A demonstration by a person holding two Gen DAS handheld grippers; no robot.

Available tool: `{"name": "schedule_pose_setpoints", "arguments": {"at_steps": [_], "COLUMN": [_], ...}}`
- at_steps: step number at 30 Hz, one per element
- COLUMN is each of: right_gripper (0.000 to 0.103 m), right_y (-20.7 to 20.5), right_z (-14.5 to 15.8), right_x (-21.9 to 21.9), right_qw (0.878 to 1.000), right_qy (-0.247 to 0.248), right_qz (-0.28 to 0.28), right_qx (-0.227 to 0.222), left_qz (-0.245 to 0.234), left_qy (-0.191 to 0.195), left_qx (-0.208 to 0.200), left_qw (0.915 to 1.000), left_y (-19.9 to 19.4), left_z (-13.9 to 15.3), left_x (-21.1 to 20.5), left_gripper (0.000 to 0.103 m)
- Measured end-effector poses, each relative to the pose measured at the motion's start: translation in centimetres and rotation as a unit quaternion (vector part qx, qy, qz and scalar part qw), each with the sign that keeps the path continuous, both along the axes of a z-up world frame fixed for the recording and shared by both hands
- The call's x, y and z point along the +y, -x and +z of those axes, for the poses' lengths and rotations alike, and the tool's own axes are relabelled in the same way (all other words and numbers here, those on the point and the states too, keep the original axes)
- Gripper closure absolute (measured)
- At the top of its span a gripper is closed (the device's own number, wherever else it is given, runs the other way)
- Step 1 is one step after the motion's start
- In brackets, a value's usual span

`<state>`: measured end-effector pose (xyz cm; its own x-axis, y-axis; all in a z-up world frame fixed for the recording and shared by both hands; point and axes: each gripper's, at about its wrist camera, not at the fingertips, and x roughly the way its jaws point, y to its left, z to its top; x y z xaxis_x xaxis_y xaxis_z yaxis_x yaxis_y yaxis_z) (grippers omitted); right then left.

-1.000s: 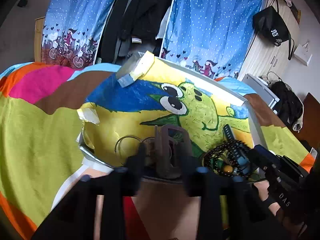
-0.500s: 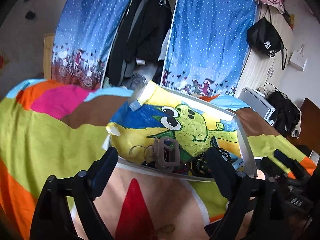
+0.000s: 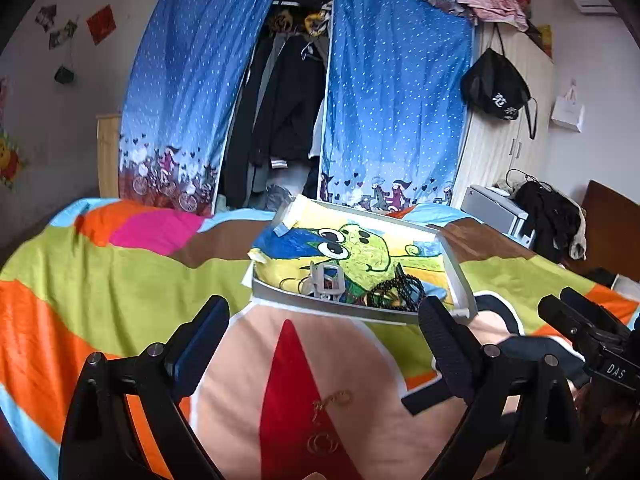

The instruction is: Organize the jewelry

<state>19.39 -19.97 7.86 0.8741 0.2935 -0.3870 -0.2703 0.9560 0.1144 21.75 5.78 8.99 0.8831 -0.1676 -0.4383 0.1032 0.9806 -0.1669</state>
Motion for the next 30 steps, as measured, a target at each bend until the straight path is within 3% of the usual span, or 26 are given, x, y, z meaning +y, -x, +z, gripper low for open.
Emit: {"name": "schedule_pose_setpoints", "arguments": {"at_steps": [16,30], "right_gripper": [0.0,0.0], "right_y": [10.8,14.9], "right_z": [-1.8,-7.3], "right_x": [-0.3,-0.8], "right_qw": [1.0,0.997], "right_qy": [0.021,0.024], "right_qz": [-0.007,-0.021], "right_qx": [0.006,0.074], "left_qz": [-0.001,0.007], "left_qy": [-0.025,-0.064], "left_qx": [0.022,0.079], "left_qw": [0.9994,0.9948], "left_y": [10.2,14.2], "left_z": [-2.7,-8.8], "left_x": [0.5,2.2], "left_gripper": [0.01,0.01]}}
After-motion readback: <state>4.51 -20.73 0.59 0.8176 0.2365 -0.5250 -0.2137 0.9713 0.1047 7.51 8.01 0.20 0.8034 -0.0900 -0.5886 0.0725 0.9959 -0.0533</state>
